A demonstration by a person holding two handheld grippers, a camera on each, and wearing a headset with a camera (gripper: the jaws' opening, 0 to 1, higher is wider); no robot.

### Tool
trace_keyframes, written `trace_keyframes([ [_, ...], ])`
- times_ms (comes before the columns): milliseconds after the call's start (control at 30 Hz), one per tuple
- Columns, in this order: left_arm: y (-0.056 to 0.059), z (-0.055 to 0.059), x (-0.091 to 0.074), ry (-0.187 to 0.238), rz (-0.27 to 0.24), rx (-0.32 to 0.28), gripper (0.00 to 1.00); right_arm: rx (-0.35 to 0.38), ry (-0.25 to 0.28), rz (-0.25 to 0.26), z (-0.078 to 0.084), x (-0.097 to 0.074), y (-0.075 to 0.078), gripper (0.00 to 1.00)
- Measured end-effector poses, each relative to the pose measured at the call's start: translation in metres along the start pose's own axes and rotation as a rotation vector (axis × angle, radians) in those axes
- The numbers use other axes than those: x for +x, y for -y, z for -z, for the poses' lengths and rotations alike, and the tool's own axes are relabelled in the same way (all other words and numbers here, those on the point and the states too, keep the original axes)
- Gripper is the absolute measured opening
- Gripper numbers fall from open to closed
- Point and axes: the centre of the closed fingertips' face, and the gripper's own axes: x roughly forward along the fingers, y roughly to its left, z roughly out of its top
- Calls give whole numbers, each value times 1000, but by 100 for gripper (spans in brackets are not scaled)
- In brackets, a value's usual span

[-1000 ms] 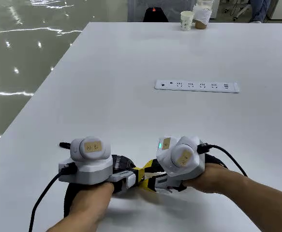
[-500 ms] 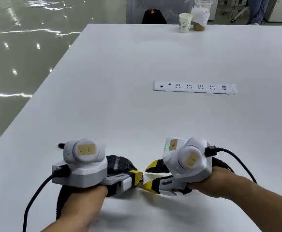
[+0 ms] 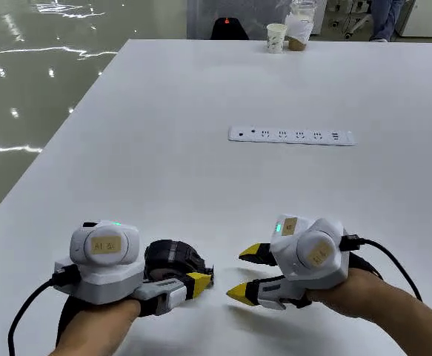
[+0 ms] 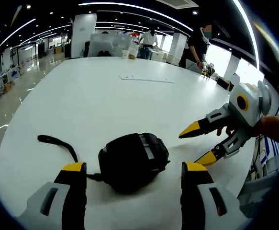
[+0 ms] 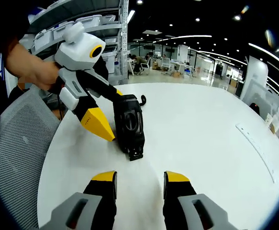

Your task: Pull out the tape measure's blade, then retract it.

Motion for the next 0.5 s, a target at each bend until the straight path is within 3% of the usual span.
trace_keyframes([
  [233,6,4,-4,22,69,17,81,37,26,31,8,-15,-1,42],
  [500,10,6,-13,42,101,112,84,77,61,110,14,-37,3,49],
])
